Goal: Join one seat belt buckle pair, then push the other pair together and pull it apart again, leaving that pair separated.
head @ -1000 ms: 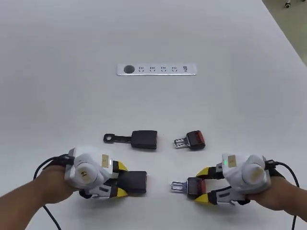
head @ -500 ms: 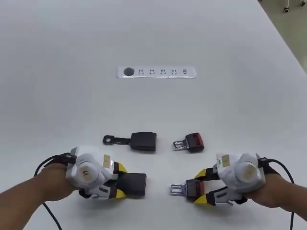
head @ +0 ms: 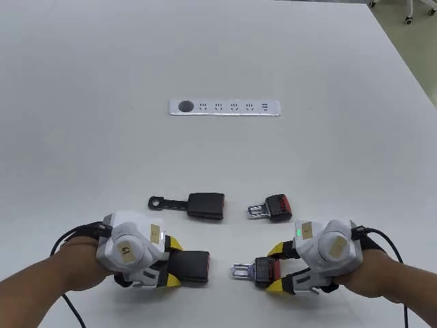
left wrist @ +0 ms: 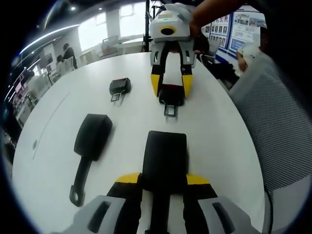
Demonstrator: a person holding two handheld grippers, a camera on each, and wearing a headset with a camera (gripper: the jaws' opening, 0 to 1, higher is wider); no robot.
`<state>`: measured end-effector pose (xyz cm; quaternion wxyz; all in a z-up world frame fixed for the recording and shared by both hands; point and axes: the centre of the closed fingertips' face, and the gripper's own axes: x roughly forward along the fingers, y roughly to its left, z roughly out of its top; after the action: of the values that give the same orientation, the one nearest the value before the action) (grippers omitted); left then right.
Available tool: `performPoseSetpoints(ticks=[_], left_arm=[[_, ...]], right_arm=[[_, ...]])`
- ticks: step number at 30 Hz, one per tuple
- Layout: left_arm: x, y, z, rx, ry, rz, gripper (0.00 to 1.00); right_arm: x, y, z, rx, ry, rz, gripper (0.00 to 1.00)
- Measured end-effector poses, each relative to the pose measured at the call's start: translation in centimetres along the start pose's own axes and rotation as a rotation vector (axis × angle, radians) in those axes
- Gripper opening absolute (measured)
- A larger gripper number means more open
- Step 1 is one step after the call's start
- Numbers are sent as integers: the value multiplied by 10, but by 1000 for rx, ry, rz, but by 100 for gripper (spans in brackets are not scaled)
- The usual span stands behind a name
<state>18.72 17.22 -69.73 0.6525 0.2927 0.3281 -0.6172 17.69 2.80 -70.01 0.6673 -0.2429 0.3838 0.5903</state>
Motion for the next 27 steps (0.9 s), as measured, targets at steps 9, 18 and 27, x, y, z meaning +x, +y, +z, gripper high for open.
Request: performPoseSetpoints(ticks=[9,18,27], left_arm=[[0,1,-1,-7,1,3,33],[-1,0,-2,-16,4,5,33],[-1,0,-2,-34,3,15,33]], right_arm=[[16,5,23,-18,-18,26,32],[25,4,43,-27,-30,30,32],[30,6,55,-26,-38,37,32]])
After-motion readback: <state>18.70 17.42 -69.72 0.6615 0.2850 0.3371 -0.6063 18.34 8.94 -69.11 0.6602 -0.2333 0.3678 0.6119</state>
